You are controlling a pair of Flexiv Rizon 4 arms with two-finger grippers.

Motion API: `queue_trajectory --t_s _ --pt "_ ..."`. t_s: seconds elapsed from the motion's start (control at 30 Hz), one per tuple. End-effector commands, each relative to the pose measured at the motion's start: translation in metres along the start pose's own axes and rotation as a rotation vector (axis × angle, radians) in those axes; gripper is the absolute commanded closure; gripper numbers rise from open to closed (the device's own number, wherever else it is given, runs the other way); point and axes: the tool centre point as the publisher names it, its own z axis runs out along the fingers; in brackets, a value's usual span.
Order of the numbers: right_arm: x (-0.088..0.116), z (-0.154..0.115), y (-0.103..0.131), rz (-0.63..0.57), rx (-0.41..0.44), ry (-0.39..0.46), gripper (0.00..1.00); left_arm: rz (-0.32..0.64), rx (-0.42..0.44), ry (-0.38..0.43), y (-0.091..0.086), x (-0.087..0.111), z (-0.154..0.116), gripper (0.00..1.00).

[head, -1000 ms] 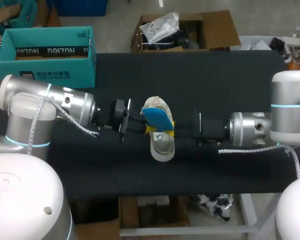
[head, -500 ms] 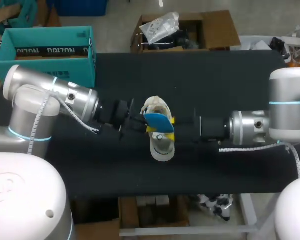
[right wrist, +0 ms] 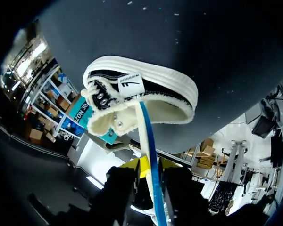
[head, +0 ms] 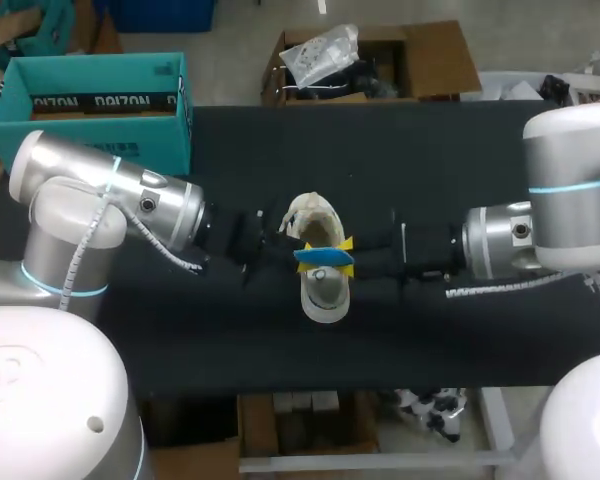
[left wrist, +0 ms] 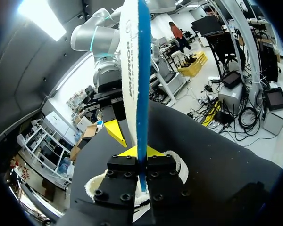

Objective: Open the shoe tongue, take the insole out of the shoe, put the insole back into the shoe, and pack the shoe into the shoebox

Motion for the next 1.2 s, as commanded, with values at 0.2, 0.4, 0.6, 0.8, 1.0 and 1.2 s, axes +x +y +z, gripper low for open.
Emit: queue_trajectory --t_s 0.2,0.4,0.6,0.8,1.0,1.2 --pt "-0.007 0.005 0.002 0.024 -0.027 0.018 0.84 -0.014 -0.015 0.059 0.013 -0.018 0.004 1.0" --pt "-0.01 0.013 0.005 0.04 -0.044 0.038 1.0 -0.021 -0.019 0.097 0.023 -0.02 0.004 1.0" --pt "-0.01 0.019 0.009 0.043 -0.058 0.046 1.0 -0.018 -0.019 0.121 0.026 -0.019 0.001 1.0" --pt "-0.009 0.021 0.003 0.026 -0.089 0.057 1.0 0.005 -0.019 0.136 0.016 -0.019 -0.004 1.0" --pt "-0.011 0.024 0.009 0.031 -0.089 0.067 1.0 0.006 -0.035 0.153 0.016 -0.017 0.0 1.0" --pt "-0.013 0.025 0.014 0.043 -0.09 0.078 1.0 -0.009 -0.045 0.162 0.017 -0.012 0.001 1.0"
